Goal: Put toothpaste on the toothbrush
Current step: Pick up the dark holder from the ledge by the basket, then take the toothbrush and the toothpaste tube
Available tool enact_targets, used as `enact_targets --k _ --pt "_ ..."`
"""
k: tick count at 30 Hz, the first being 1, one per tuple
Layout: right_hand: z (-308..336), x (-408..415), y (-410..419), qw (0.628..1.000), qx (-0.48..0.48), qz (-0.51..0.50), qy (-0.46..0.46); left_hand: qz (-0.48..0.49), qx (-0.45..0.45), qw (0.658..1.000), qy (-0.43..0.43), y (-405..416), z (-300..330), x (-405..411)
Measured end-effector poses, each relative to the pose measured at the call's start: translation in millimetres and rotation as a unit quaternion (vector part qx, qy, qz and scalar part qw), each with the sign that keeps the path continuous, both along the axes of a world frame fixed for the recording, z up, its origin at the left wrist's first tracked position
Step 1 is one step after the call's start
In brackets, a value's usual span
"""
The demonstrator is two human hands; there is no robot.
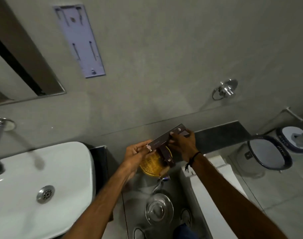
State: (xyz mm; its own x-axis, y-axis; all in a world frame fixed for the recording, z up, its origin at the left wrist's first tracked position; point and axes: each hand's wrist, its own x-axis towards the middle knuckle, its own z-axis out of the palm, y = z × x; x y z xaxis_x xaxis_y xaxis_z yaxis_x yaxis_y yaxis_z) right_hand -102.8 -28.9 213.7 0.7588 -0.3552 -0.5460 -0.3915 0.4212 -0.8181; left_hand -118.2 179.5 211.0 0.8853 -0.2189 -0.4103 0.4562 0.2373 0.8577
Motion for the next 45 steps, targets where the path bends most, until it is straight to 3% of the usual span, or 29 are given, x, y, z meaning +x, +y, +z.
enact_targets --k 5,8,10,13,18,24,30,33,35,38,40,45 --pt "42 3 24 0.998 0.011 0.043 -0.052 0.027 -0.071 0.996 0.036 29 18 -1" --pt "72 5 40 0.99 -0.077 0.007 -0.119 0.07 -0.159 0.981 0.091 34 23 2" --pt "87 -1 57 0.956 -0.217 -0.008 -0.198 0.103 -0.189 0.968 0.126 30 28 2" --pt "97 -18 87 0.876 -0.38 0.053 -0.293 0.139 -0.194 0.961 0.143 23 31 2" --pt "101 -28 110 0.803 -0.48 0.09 -0.342 0.187 -0.248 0.931 0.192 23 8 -2" --pt "106 -20 101 0.815 -0.459 0.036 -0.351 0.177 -0.173 0.939 0.237 34 -3 -10" --pt "121 3 35 0.853 -0.43 -0.095 -0.279 0.247 -0.011 0.936 0.251 56 -26 -1" --pt "95 -1 21 0.851 -0.486 -0.015 -0.197 0.3 0.077 0.921 0.236 64 -39 2" --pt "66 -9 24 0.814 -0.553 0.143 -0.111 0.319 0.067 0.921 0.212 64 -44 3" --pt "21 -28 36 0.712 -0.618 0.331 0.022 0.319 0.07 0.925 0.193 60 -52 4" --pt "-4 -41 47 0.659 -0.631 0.401 0.084 0.307 0.079 0.928 0.195 58 -57 2" --pt "-51 -66 64 0.592 -0.609 0.5 0.169 0.276 0.096 0.931 0.218 57 -70 -8"
